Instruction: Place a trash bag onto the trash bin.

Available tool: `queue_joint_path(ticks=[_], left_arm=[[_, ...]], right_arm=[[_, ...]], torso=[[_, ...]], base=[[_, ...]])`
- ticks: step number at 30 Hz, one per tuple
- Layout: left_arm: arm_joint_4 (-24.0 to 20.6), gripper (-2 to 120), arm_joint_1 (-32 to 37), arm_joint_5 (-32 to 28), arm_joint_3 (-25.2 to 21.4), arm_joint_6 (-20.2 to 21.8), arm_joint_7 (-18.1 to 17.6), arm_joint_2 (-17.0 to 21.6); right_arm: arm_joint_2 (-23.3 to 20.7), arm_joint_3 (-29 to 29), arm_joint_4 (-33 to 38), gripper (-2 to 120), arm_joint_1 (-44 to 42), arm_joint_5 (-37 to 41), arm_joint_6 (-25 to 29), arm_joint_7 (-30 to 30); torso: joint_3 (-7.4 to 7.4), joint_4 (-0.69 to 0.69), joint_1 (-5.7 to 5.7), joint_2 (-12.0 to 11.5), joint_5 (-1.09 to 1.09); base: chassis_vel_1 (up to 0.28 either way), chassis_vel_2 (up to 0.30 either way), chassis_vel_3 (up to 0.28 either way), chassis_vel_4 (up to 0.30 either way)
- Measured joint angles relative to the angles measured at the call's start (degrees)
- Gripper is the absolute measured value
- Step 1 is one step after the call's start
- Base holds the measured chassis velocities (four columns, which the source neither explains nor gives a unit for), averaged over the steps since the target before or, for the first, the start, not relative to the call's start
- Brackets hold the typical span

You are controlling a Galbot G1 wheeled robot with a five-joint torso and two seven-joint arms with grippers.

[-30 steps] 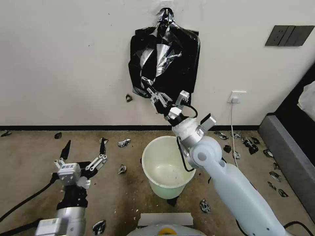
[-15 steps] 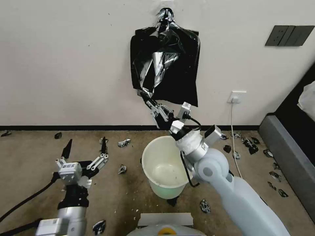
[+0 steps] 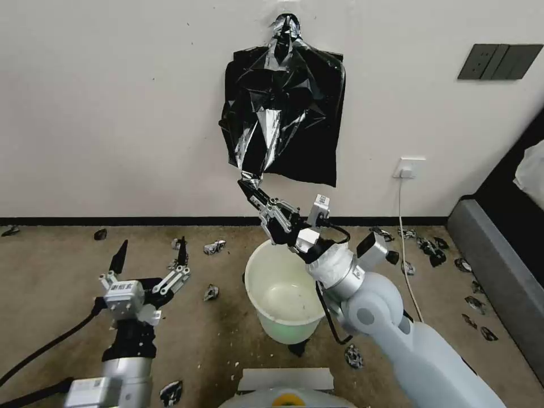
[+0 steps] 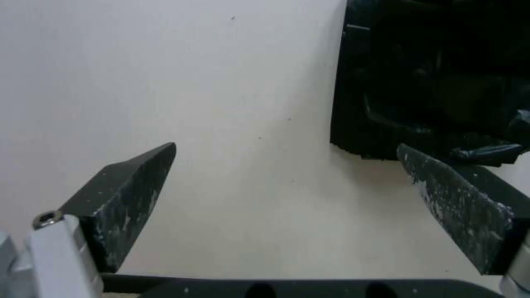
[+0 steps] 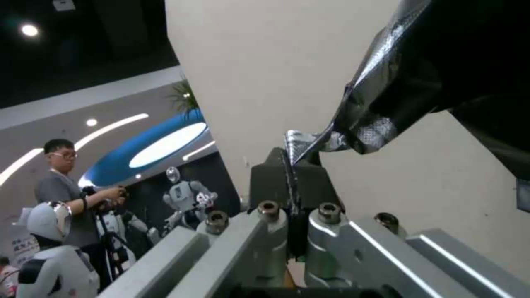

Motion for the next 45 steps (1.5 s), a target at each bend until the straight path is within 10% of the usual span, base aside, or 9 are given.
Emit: queue_joint_path(ticks=[29, 45], left_arm=[[-0.11, 100, -0.46, -0.08, 0.3, 0.16, 0.01, 0.63], [-5.37, 100, -5.53, -10.77, -2.6, 7.09, -1.72, 15.25]], right_arm=[[-1.12, 0.34, -0.95, 0, -1.6, -0.85, 0.43, -3.6], [1.84, 0.22, 2.01, 0, 4.78, 3.0, -0.28, 17.83]], torso=[[0.0, 0.0, 0.0, 0.0, 0.0], [0.0, 0.02, 0.0, 0.0, -0.02]], base=[[0.0, 0.0, 0.0, 0.0], [0.0, 0.0, 0.0, 0.0]])
